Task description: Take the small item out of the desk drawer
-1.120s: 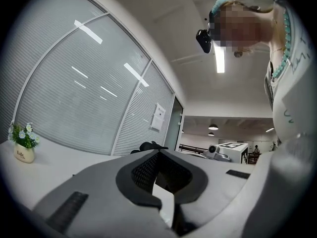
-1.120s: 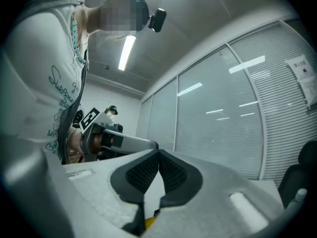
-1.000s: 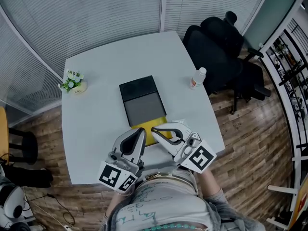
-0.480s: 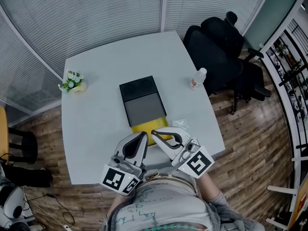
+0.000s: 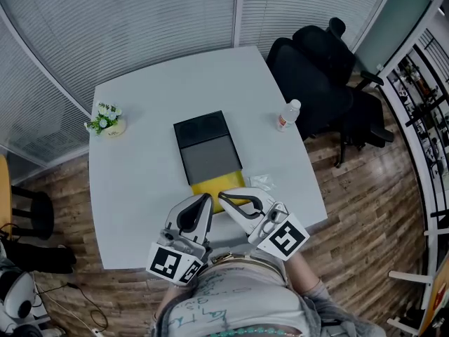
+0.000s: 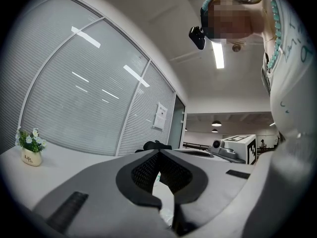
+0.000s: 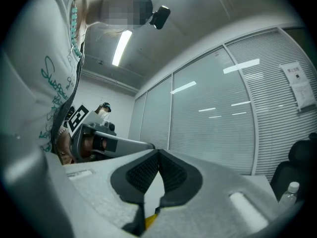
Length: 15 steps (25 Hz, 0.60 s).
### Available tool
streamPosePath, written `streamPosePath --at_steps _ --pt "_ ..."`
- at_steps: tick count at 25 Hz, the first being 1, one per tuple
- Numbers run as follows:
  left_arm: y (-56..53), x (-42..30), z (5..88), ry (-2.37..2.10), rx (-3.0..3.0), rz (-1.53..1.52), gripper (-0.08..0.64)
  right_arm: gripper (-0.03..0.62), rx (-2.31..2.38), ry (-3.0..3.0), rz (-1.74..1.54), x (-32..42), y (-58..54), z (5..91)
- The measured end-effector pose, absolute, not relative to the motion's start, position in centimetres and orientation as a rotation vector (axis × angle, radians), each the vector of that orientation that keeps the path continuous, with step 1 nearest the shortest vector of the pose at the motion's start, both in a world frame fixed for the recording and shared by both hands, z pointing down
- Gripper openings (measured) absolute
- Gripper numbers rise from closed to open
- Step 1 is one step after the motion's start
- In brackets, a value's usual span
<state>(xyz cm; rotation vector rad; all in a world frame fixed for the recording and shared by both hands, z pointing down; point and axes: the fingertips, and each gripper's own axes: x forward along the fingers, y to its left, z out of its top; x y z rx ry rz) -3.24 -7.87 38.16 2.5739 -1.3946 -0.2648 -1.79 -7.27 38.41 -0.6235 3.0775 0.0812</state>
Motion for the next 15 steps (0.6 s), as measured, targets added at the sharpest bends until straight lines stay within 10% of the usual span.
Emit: streamPosePath --at_steps 15 --pt "-7.80 -2.80 38.74 -1.373 2.567 -0.237 -0.002 0.002 -0.603 3.106 0.069 -2.00 -7.48 38.89"
